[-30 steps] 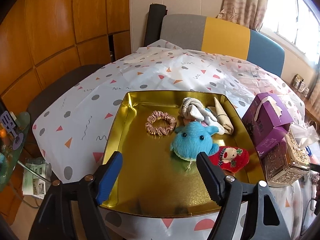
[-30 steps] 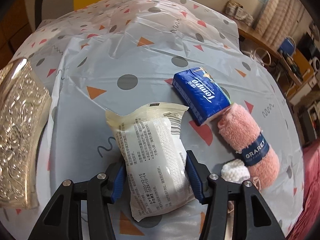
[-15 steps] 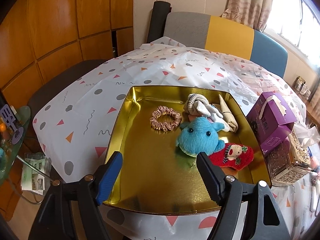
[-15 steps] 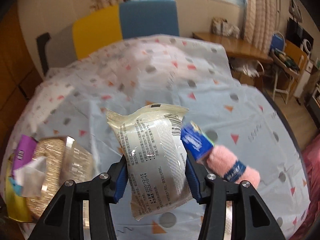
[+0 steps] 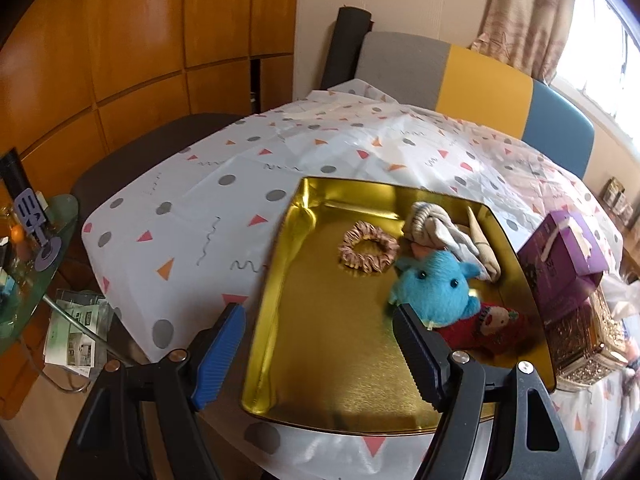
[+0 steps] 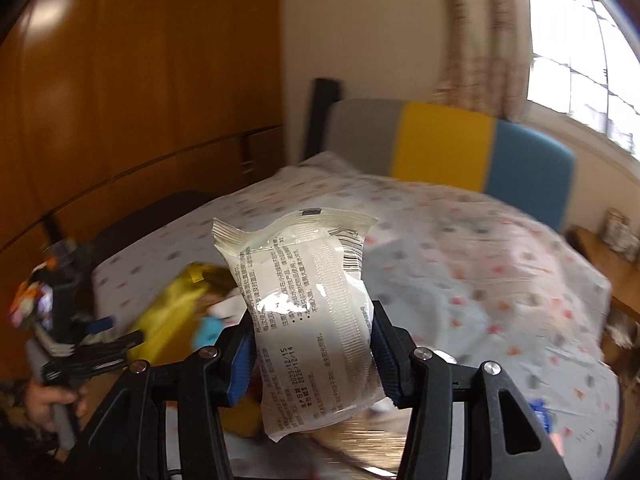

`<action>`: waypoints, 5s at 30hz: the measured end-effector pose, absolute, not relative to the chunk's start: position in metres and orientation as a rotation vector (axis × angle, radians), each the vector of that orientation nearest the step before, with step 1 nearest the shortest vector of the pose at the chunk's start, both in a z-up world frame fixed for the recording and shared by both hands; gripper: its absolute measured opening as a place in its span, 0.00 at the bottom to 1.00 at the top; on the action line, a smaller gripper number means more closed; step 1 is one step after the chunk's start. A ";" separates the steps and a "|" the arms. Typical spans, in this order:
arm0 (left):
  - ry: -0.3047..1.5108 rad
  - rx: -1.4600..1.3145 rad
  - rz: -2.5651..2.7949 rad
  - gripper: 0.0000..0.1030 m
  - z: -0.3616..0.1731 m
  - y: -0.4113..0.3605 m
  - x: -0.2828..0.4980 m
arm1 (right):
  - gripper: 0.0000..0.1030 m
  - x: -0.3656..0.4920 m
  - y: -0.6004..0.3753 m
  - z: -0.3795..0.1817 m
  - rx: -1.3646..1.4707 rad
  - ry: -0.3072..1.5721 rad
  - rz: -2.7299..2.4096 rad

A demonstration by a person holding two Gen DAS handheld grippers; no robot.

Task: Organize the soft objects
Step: 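Carry the wrapped package into the gold tray and open the right tool, then move both tools back toward the remaining items beside the pink towel, then grasp the white knit item wrapped in a pink scrunchie with the left tool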

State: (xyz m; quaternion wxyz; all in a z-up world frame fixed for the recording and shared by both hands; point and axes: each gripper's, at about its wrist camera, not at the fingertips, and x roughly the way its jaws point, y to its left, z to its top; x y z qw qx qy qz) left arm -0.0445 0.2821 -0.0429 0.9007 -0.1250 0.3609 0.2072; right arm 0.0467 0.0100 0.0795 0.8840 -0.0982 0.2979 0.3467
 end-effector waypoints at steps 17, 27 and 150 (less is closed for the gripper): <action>0.764 -0.298 0.448 0.75 -0.054 0.298 -0.049 | 0.66 0.057 0.127 -0.088 -0.271 0.994 0.920; 0.739 -0.264 0.435 0.75 -0.044 0.287 -0.049 | 0.67 0.040 0.100 -0.056 -0.281 0.906 0.881; 0.932 0.364 -0.542 0.63 -0.078 -0.210 0.120 | 0.67 0.051 -0.426 -0.100 1.045 0.836 -0.243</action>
